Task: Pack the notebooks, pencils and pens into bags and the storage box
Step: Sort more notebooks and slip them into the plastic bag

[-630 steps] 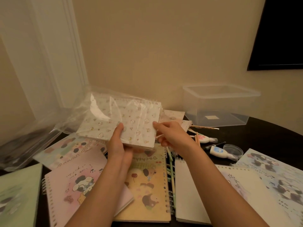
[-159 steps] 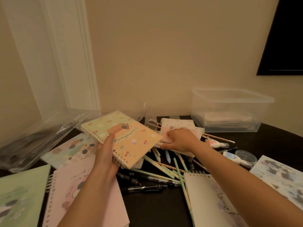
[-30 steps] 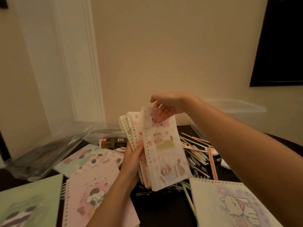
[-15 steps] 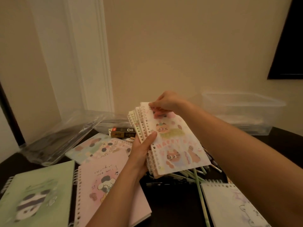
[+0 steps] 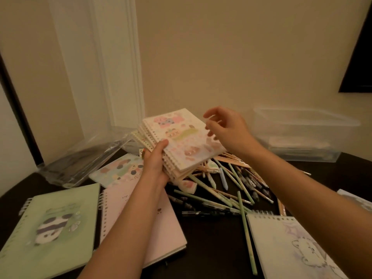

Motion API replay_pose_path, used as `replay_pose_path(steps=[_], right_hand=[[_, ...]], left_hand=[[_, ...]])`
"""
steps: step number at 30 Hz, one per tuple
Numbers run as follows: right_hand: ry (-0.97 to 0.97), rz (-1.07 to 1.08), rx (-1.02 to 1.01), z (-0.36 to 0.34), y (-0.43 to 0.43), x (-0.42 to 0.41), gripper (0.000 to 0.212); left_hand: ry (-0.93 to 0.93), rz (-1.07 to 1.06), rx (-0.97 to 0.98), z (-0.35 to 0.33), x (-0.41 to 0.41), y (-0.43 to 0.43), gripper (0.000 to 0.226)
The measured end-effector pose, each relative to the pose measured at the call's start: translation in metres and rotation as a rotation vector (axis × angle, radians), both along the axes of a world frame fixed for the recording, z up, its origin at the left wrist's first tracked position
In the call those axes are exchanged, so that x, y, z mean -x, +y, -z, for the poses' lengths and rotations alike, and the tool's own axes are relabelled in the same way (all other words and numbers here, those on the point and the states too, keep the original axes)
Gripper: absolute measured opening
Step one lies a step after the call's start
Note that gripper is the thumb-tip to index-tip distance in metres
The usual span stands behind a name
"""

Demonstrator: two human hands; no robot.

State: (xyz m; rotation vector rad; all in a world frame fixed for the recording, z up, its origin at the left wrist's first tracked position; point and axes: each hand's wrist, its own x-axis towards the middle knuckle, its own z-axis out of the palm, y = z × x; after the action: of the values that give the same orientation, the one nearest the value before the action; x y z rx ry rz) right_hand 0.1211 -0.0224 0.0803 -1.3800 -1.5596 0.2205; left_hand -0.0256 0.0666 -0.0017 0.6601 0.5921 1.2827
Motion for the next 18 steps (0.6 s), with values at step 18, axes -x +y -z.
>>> replay_pose_path(steps=[18], right_hand=[[-0.075, -0.233, 0.792, 0.079, -0.029, 0.051, 0.029]], left_hand=[[-0.036, -0.016, 0.041, 0.017, 0.105, -0.028, 0.033]])
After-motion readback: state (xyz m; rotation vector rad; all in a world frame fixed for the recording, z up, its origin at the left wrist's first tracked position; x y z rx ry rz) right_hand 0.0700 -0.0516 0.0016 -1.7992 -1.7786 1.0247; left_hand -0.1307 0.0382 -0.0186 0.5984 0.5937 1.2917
